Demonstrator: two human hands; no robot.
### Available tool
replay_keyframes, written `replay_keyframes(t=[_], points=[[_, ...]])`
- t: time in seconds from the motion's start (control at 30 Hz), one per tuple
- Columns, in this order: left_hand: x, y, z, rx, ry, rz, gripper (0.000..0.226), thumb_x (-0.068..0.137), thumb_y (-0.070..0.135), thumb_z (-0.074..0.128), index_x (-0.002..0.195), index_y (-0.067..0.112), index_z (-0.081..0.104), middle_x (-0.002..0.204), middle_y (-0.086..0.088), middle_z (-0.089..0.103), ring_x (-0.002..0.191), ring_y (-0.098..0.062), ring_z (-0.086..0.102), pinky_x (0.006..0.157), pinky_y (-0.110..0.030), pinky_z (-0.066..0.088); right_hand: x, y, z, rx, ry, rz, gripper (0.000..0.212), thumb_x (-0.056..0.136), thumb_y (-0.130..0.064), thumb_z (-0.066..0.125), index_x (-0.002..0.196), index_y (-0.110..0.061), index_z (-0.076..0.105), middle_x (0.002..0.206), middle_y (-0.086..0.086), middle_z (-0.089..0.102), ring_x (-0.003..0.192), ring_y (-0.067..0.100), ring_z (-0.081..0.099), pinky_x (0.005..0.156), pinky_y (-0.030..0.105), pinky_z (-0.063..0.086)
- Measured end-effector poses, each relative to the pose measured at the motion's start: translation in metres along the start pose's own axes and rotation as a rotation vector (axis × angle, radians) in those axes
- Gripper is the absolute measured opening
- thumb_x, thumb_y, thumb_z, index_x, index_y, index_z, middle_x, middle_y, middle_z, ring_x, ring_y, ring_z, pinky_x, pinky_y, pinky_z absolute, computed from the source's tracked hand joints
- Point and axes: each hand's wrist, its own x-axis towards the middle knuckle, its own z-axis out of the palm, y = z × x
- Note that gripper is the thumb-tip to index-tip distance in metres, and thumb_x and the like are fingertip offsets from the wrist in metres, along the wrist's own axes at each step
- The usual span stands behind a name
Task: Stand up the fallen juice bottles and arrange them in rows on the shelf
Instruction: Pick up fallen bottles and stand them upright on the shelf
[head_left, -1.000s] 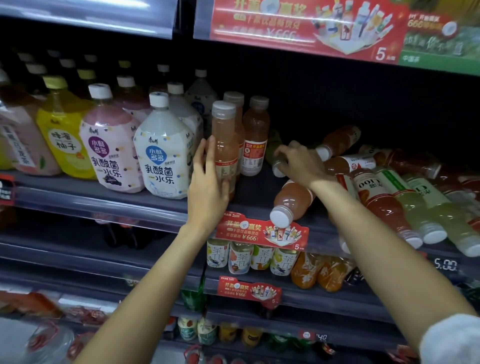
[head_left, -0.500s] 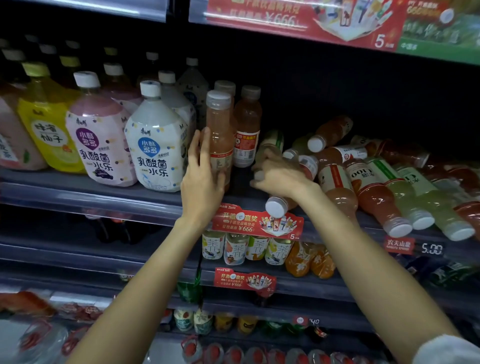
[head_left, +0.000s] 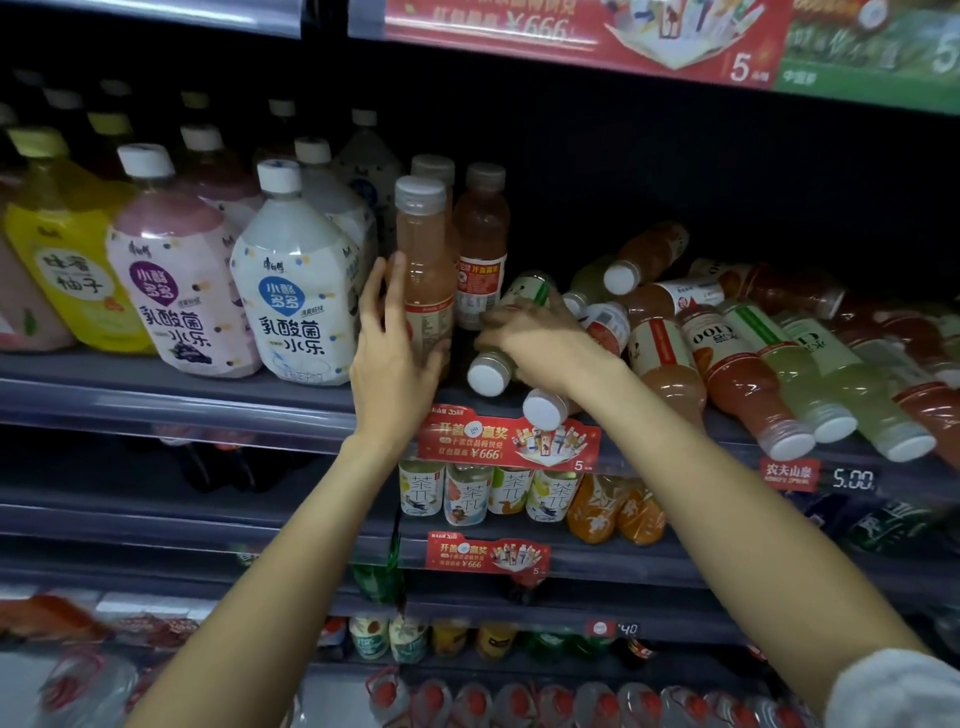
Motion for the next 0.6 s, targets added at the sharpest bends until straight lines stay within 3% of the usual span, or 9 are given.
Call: replay_keyframes(t=[0.1,0.17,0.27,0.33,0.43,0.53,0.6], points=[[0.001,0.000,0.000,-0.001,0.009,0.006,0.093,0.077,0.012,0.075,0.151,0.021,0.020,0.155,-0.005,0.024,0.132,-0.026,0.041,0.077,-0.042,0.052,-0.019,0.001,0.001,0.195,0.219,0.003,0.048,0.085,-0.015,0.062,0.131,-0.028,0.051,0.145,-0.003,0.041,0.136,0.026,0.033,0.109,0.056,0.026],[0.000,0.001,0.001,-0.010,0.020,0.008,0.093,0.077,0.012,0.075,0.151,0.021,0.020,0.155,-0.005,0.025,0.133,-0.026,0.041,0.078,-0.043,0.052,-0.030,0.001,-0.001,0.376,0.406,0.004,0.050,0.081,-0.026,0.070,0.129,-0.027,0.054,0.138,-0.003,0.050,0.129,0.024,0.043,0.103,0.054,0.036],[0.000,0.000,0.003,-0.033,0.020,-0.008,0.095,0.077,0.011,0.075,0.151,0.024,0.018,0.155,-0.005,0.023,0.133,-0.025,0.040,0.081,-0.045,0.052,-0.035,-0.003,-0.014,0.626,0.547,0.086,0.054,0.082,-0.040,0.069,0.129,-0.020,0.053,0.129,0.000,0.057,0.116,0.020,0.054,0.092,0.042,0.048],[0.000,0.001,0.003,-0.041,0.022,-0.011,0.093,0.077,0.009,0.074,0.151,0.023,0.019,0.155,-0.005,0.024,0.133,-0.025,0.040,0.082,-0.045,0.053,-0.031,-0.001,-0.024,0.729,0.570,0.176,0.054,0.084,-0.048,0.064,0.129,-0.020,0.051,0.123,0.002,0.061,0.111,0.018,0.057,0.088,0.037,0.050],[0.000,0.001,0.002,-0.040,0.028,-0.017,0.092,0.077,0.010,0.074,0.151,0.020,0.021,0.155,-0.006,0.024,0.135,-0.023,0.037,0.083,-0.044,0.052,-0.015,0.005,-0.031,0.905,0.517,0.328,0.055,0.085,-0.058,0.056,0.129,-0.026,0.047,0.122,0.005,0.061,0.110,0.022,0.057,0.087,0.041,0.051],[0.001,0.000,0.001,-0.029,0.026,-0.024,0.092,0.078,0.013,0.073,0.152,0.022,0.020,0.155,-0.006,0.025,0.133,-0.022,0.039,0.081,-0.042,0.052,0.000,0.006,-0.027,1.011,0.484,0.383,0.052,0.088,-0.053,0.055,0.131,-0.026,0.045,0.125,0.002,0.060,0.109,0.020,0.059,0.086,0.034,0.050],[0.000,0.000,0.001,-0.024,0.016,-0.035,0.092,0.079,0.016,0.073,0.151,0.026,0.017,0.153,-0.008,0.029,0.131,-0.025,0.042,0.082,-0.042,0.050,0.000,0.002,-0.020,1.118,0.469,0.325,0.057,0.088,-0.042,0.061,0.138,-0.025,0.038,0.129,-0.004,0.054,0.113,0.012,0.053,0.085,0.021,0.044]])
